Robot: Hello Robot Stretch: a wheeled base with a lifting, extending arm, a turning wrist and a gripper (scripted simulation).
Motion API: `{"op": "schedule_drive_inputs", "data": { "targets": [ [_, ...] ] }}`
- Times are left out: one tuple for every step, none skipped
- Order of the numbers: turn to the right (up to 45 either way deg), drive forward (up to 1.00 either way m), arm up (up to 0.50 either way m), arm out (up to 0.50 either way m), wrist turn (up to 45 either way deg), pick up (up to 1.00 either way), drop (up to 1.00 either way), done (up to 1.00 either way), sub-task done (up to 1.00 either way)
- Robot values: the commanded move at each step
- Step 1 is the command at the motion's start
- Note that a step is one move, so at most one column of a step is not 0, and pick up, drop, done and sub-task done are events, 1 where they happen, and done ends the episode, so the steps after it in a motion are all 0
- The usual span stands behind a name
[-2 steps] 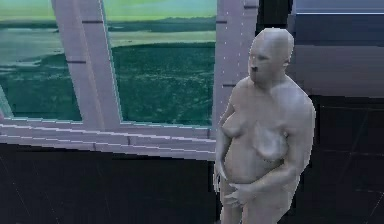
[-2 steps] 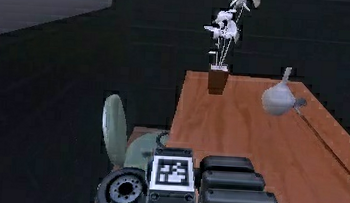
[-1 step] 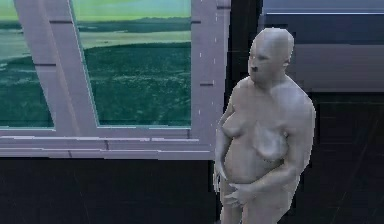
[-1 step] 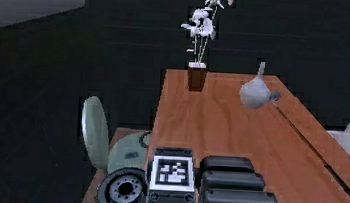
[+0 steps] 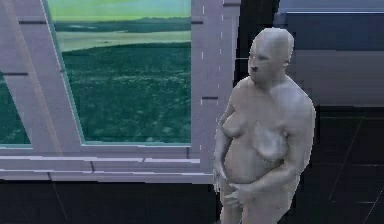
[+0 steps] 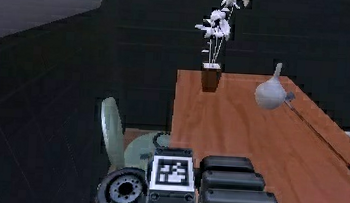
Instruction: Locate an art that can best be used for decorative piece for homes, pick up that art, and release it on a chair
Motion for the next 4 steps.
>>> {"op": "schedule_drive_inputs", "data": {
  "targets": [
    [0.0, 0.0, 0.0, 0.48, 0.0, 0.0, 0.0, 0.0, 0.0],
    [0.0, 0.0, 0.0, 0.0, 45.0, 0.0, 0.0, 0.0, 0.0],
    [0.0, 0.0, 0.0, 0.0, 45.0, 0.0, 0.0, 0.0, 0.0],
    [0.0, 0.0, 0.0, 0.0, 36.0, 0.0, 0.0, 0.0, 0.0]
  ]
}}
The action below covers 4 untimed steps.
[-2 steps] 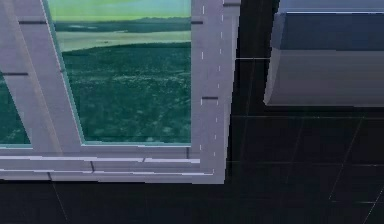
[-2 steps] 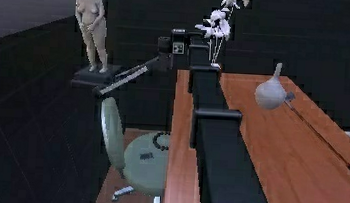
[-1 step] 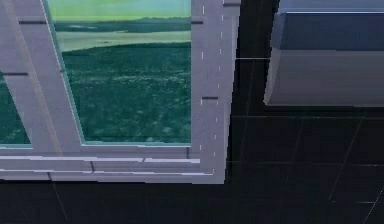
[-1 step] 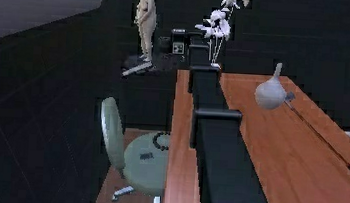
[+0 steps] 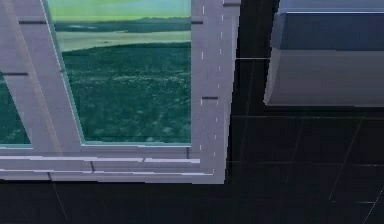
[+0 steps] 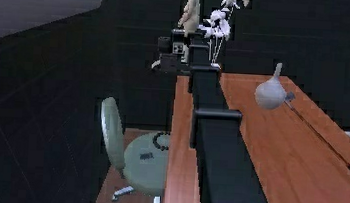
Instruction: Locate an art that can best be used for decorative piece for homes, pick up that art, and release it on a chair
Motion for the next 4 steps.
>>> {"op": "schedule_drive_inputs", "data": {
  "targets": [
    [0.0, 0.0, -0.38, 0.0, 0.0, 0.0, 0.0, 0.0, 0.0],
    [0.0, 0.0, -0.5, 0.0, 0.0, 0.0, 0.0, 0.0, 0.0],
    [0.0, 0.0, 0.0, 0.0, 0.0, 0.0, 1.0, 0.0, 0.0],
    [0.0, 0.0, 0.0, -0.1, 0.0, 0.0, 0.0, 0.0, 0.0]
  ]
}}
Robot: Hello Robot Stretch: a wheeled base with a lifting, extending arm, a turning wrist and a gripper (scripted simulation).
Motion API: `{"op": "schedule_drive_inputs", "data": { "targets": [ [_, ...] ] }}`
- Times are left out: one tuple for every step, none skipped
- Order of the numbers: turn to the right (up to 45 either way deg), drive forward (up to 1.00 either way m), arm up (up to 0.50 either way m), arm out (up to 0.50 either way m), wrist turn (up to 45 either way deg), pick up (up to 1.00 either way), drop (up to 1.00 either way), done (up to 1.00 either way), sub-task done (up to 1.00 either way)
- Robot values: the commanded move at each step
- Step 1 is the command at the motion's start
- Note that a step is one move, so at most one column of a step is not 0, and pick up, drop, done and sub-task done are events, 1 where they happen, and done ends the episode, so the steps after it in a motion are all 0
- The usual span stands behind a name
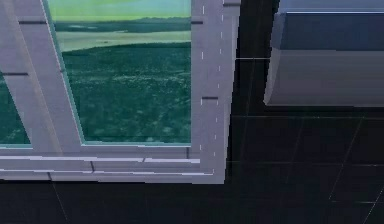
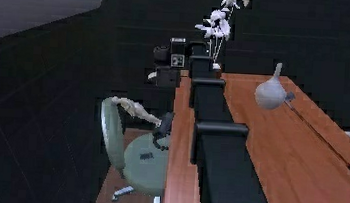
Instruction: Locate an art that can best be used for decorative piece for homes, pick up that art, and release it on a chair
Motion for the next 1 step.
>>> {"op": "schedule_drive_inputs", "data": {
  "targets": [
    [0.0, 0.0, 0.0, 0.0, -45.0, 0.0, 0.0, 0.0, 0.0]
  ]
}}
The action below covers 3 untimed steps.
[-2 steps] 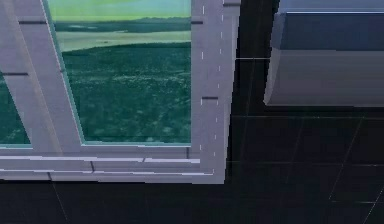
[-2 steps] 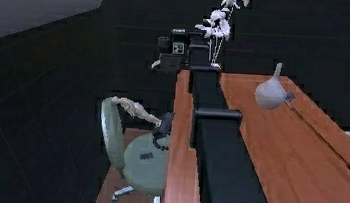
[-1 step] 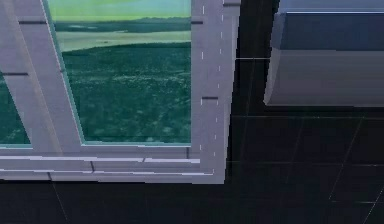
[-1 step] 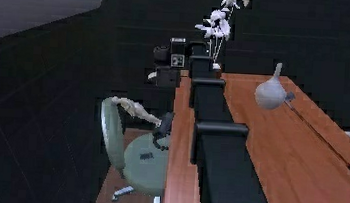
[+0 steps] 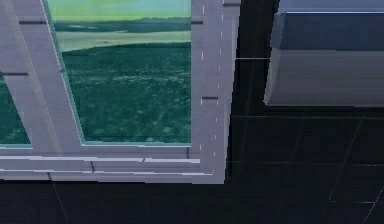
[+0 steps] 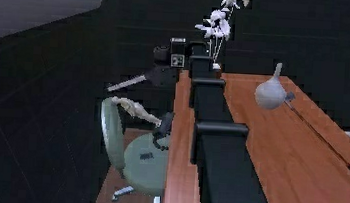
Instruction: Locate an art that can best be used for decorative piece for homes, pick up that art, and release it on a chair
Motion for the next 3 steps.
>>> {"op": "schedule_drive_inputs", "data": {
  "targets": [
    [0.0, 0.0, 0.0, 0.0, -45.0, 0.0, 0.0, 0.0, 0.0],
    [0.0, 0.0, 0.0, 0.0, -36.0, 0.0, 0.0, 0.0, 0.0],
    [0.0, 0.0, 0.0, -0.38, 0.0, 0.0, 0.0, 0.0, 0.0]
  ]
}}
